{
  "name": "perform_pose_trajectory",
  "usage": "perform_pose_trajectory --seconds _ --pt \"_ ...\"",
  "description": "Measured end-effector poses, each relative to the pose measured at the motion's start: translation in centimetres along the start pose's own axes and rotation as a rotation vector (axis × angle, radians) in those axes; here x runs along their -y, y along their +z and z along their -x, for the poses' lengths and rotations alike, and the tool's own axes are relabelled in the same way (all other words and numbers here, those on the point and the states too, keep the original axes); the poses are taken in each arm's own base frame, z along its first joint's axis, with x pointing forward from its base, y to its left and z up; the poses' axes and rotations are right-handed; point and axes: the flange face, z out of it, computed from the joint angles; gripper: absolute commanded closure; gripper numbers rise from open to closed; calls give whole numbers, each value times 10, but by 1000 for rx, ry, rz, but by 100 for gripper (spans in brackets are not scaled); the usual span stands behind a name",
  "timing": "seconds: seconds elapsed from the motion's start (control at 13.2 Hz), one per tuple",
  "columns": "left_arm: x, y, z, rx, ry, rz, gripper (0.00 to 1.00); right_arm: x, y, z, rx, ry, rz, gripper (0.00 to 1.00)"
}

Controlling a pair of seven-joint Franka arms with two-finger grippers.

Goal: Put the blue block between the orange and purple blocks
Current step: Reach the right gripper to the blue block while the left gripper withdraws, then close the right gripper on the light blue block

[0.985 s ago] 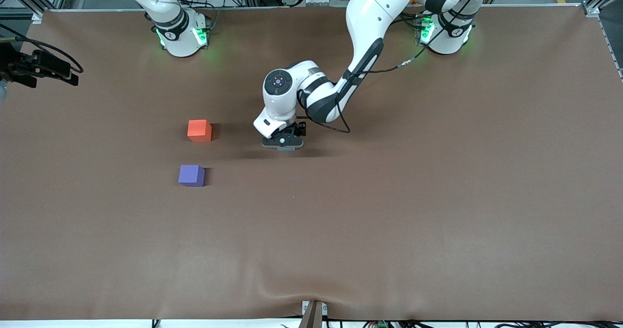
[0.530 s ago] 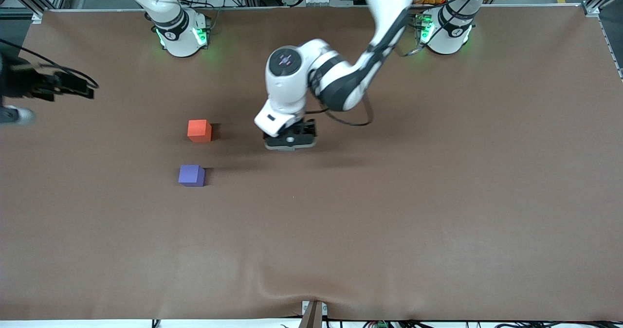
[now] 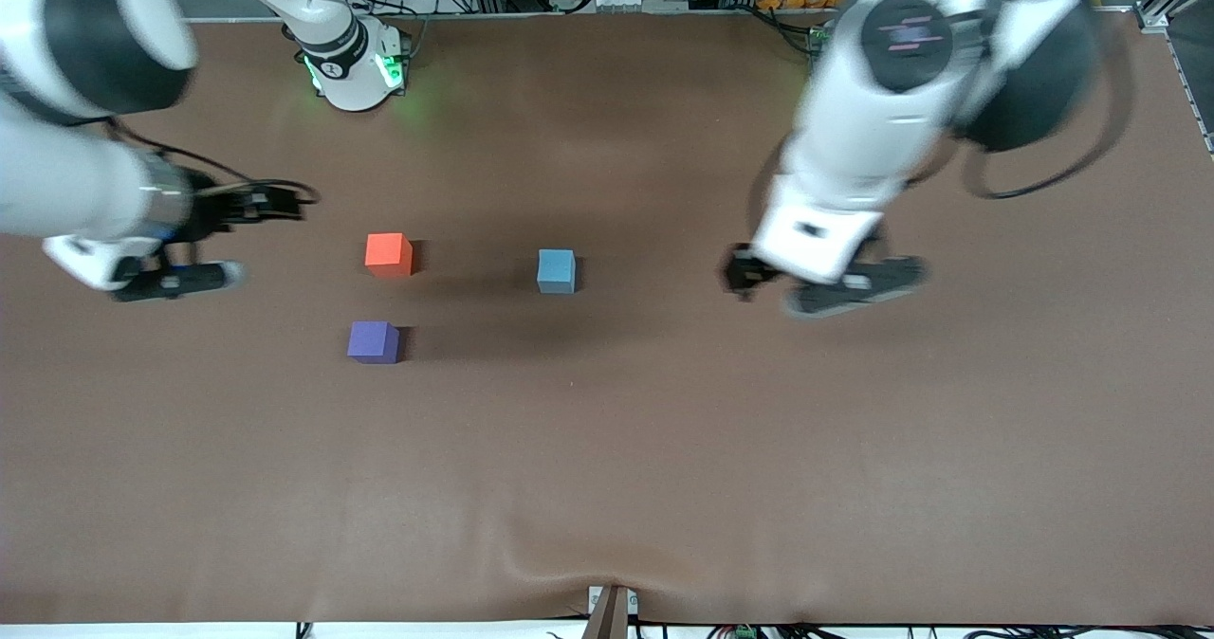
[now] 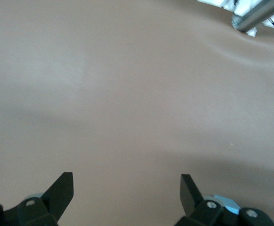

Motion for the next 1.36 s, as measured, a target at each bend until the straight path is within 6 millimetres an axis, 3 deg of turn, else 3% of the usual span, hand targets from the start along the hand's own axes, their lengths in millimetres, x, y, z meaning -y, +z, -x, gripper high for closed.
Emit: perform_pose_trajectory --seconds 0.15,0.3,0.53,0.76,0.98,1.36 --pt "59 -20 -30 -13 14 2 0 66 23 2 -24 0 19 0" --pt "100 -35 -42 -9 20 -4 0 117 63 -1 -47 -33 23 0" --pt "147 -49 -42 7 45 -9 0 176 151 -8 -108 -43 -4 0" --pt "171 -58 -21 27 53 -4 0 223 227 -1 -148 -23 0 0" --pt "188 -66 -3 29 71 -8 0 247 267 -7 -183 -2 -7 0" --pt "214 -72 5 25 44 -16 0 236 326 -37 -222 68 58 0"
